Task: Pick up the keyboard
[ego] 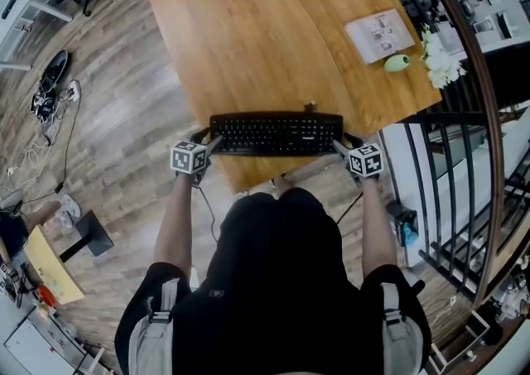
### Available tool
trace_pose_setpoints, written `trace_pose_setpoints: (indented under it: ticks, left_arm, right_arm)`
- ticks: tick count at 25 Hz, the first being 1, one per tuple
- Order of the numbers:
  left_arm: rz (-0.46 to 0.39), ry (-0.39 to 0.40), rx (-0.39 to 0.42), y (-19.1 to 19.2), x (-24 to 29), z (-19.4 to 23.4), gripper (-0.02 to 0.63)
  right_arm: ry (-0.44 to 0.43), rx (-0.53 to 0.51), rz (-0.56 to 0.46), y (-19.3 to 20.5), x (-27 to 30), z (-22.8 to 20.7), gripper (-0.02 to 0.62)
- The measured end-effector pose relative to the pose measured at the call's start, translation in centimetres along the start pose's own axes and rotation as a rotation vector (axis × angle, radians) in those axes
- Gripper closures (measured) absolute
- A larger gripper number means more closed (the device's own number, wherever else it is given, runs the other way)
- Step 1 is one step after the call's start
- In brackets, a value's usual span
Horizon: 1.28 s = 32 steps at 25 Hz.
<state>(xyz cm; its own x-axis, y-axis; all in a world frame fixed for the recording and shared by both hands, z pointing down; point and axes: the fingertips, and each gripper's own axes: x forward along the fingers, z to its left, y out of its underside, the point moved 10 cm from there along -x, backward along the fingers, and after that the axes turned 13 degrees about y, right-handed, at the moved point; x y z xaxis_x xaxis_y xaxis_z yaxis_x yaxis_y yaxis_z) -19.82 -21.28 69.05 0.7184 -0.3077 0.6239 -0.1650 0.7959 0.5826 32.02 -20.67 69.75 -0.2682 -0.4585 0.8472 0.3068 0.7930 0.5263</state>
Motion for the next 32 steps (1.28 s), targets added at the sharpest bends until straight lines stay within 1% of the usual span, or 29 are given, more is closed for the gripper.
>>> trace_pose_setpoints:
  ticks: [5,8,10,12,16,19,21,23,25,30,31,32]
  left_arm:
    - [0.011,0.001,-0.034,0.4,0.5,0.5,0.383]
    - [-0.006,0.016,-0.076,0.7,0.7,0.9,0.383]
    - [-0.016,0.032,-0.104,0.7,0.7,1.2,0.383]
    - [-0.018,0.036,-0.113,0.8,0.7,1.3,0.374]
    - [-0.003,0.033,-0.098,0.8,0.5,1.4,0.364]
    - [-0.012,0.079,-0.145,0.9,0.8,1.7,0.369]
    - [-0.025,0.113,-0.184,1.1,0.9,1.9,0.409]
    - [-0.038,0.126,-0.201,1.1,0.9,1.9,0.414]
    - [-0.046,0.133,-0.205,1.1,0.9,1.9,0.416]
    - [-0.048,0.133,-0.196,0.9,0.7,1.5,0.415]
    - [-0.053,0.135,-0.196,0.9,0.6,1.4,0.398]
    - [-0.058,0.134,-0.195,0.9,0.6,1.3,0.396]
  right_arm:
    - [-0.061,0.045,0.003,0.1,0.5,-0.6,0.385]
    - [-0.091,0.052,0.008,0.1,0.6,-0.8,0.385]
    - [-0.126,0.064,0.012,0.0,0.8,-0.7,0.385]
    - [-0.149,0.072,0.016,0.0,0.9,-0.6,0.385]
    - [-0.141,0.05,0.022,0.0,1.0,-0.3,0.385]
    - [-0.156,0.065,0.025,-0.1,1.4,-0.5,0.385]
    - [-0.171,0.097,0.028,0.1,1.6,-0.6,0.386]
    - [-0.182,0.131,0.026,0.3,1.6,-0.5,0.387]
    - [-0.183,0.156,0.024,0.3,1.5,-0.3,0.391]
    - [-0.163,0.178,0.037,0.1,1.2,0.0,0.401]
    - [-0.159,0.186,0.038,0.1,1.2,0.1,0.403]
    - [-0.152,0.192,0.038,0.2,1.0,0.1,0.403]
